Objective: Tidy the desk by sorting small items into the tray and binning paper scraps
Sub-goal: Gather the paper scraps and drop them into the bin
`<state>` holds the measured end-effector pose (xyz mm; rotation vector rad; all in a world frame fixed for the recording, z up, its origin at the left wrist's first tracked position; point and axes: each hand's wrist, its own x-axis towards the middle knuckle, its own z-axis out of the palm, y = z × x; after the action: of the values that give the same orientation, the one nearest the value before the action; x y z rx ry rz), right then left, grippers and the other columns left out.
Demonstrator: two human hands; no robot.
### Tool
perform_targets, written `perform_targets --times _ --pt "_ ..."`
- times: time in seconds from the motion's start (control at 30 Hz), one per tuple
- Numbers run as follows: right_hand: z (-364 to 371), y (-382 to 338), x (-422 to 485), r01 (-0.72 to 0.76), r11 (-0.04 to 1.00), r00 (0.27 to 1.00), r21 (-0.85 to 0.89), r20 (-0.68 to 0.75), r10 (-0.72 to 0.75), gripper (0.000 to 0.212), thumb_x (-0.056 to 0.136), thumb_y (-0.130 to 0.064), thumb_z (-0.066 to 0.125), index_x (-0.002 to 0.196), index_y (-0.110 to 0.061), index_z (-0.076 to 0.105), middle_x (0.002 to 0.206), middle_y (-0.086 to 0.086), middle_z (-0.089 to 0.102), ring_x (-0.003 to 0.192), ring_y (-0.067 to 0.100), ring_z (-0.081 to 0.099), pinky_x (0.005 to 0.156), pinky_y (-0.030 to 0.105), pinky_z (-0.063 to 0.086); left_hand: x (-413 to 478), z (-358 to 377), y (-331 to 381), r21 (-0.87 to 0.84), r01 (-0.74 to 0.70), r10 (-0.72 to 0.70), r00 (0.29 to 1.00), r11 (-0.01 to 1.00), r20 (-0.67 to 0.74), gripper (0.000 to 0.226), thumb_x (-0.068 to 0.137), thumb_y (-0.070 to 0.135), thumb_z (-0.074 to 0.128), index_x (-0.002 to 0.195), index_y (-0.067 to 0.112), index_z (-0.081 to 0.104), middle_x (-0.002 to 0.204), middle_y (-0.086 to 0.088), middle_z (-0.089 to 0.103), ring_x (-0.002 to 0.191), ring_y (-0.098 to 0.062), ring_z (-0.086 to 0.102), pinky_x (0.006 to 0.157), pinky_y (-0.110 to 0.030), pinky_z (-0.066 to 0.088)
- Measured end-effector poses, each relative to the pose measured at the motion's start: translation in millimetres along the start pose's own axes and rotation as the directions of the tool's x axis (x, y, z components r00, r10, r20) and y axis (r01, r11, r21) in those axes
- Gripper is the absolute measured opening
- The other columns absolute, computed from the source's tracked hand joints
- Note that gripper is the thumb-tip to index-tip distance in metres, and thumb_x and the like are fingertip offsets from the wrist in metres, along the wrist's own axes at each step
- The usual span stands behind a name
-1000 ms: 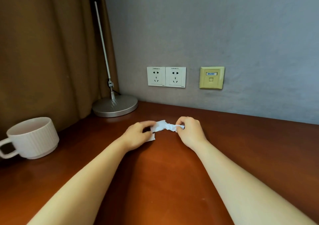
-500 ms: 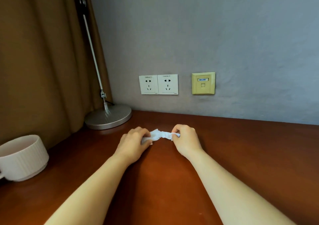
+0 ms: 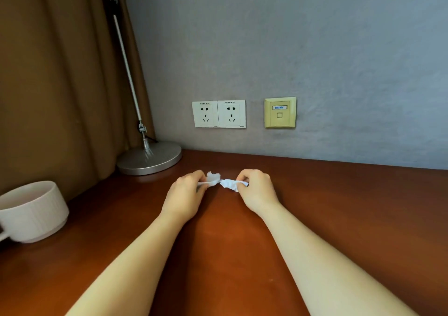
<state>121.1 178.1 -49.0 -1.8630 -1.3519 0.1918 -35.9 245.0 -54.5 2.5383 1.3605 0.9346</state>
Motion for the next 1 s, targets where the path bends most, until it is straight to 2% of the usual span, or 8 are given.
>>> perform_targets --times 0.17,0.27,0.4,0.5,0.63,0.77,0.87,1.0 --pt "-16.4 -4.0 -38.0 0.032 0.999 0.999 0.011 0.012 -0.032 0.017 0.093 -0.007 0.051 0.089 -0.008 0.067 0.079 -0.001 0.056 0.072 0.01 0.048 0.049 0.01 0.026 -37.7 -20.8 12.2 0.026 -0.024 0.024 1.0 0.999 -0.001 0.009 0.094 0.024 0.054 0.093 0.015 0.056 0.089 0.0 0.063 0.081 -0.019 0.06 0.072 -0.036 0.052" --pt "-31.0 -8.6 -71.5 0.045 0.999 0.999 -0.016 0.021 -0.045 0.017 0.095 -0.012 0.05 0.093 -0.01 0.066 0.093 0.002 0.063 0.072 0.004 0.045 0.052 0.006 0.026 -68.2 -37.3 20.6 0.066 -0.031 0.032 0.999 0.997 -0.017 0.008 0.094 0.025 0.053 0.094 0.018 0.056 0.089 0.003 0.063 0.081 -0.015 0.059 0.069 -0.029 0.05" --pt "-58.4 -10.0 -111.7 0.07 0.996 0.997 -0.056 0.034 -0.068 0.014 0.094 -0.012 0.051 0.085 -0.015 0.063 0.091 0.0 0.062 0.079 0.01 0.052 0.053 0.008 0.03 -92.5 -60.8 48.9 0.016 -0.038 0.038 0.999 0.999 -0.002 0.013 0.093 0.028 0.054 0.082 0.024 0.051 0.082 0.003 0.063 0.076 -0.018 0.06 0.067 -0.031 0.049" --pt "-89.8 -6.2 -138.6 0.077 0.986 0.997 -0.149 0.017 -0.075 0.015 0.093 -0.013 0.051 0.081 -0.02 0.057 0.089 0.0 0.061 0.077 0.013 0.053 0.053 0.014 0.031 -99.8 -77.5 83.0 -0.006 -0.117 0.117 0.991 0.993 0.064 0.014 0.093 0.026 0.054 0.08 0.022 0.052 0.08 0.0 0.062 0.073 -0.023 0.058 0.065 -0.033 0.047" --pt "-138.5 -5.1 -176.2 0.127 0.92 0.992 -0.371 0.059 -0.113 0.014 0.094 -0.017 0.049 0.088 -0.02 0.061 0.095 0.0 0.064 0.084 0.018 0.055 0.061 0.024 0.036 -116.1 -94.1 132.6 0.067 -0.275 0.252 0.938 0.959 0.237 0.008 0.093 0.02 0.052 0.094 0.019 0.06 0.093 -0.003 0.065 0.081 -0.024 0.061 0.07 -0.034 0.053" --pt "-185.7 2.8 -212.1 0.116 0.853 0.989 -0.509 0.142 -0.05 0.017 0.093 -0.015 0.048 0.094 -0.018 0.064 0.094 0.002 0.062 0.081 0.021 0.054 0.055 0.024 0.034 -142.1 -95.7 179.6 0.033 -0.391 0.358 0.872 0.92 0.335 0.009 0.091 0.019 0.056 0.097 0.02 0.062 0.097 -0.004 0.067 0.087 -0.025 0.062 0.077 -0.042 0.056" --pt "-218.8 18.5 -236.7 0.059 0.834 0.993 -0.549 0.121 0.01 0.017 0.092 -0.015 0.049 0.092 -0.017 0.065 0.101 0.004 0.065 0.086 0.023 0.058 0.065 0.029 0.041 -164.7 -90.7 209.2 -0.024 -0.403 0.382 0.844 0.915 0.376 0.011 0.091 0.019 0.055 0.098 0.02 0.063 0.1 -0.005 0.065 0.088 -0.027 0.061 0.078 -0.043 0.056" --pt "-259.4 45.9 -274.8 -0.022 0.824 0.995 -0.567 0.066 0.072 0.015 0.09 -0.015 0.051 0.086 -0.019 0.065 0.099 0.005 0.065 0.089 0.026 0.06 0.07 0.032 0.048 -192.4 -77.2 253.6 -0.088 -0.478 0.467 0.775 0.874 0.425 0.009 0.089 0.021 0.053 0.091 0.022 0.062 0.098 -0.005 0.065 0.087 -0.028 0.06 0.078 -0.042 0.055"
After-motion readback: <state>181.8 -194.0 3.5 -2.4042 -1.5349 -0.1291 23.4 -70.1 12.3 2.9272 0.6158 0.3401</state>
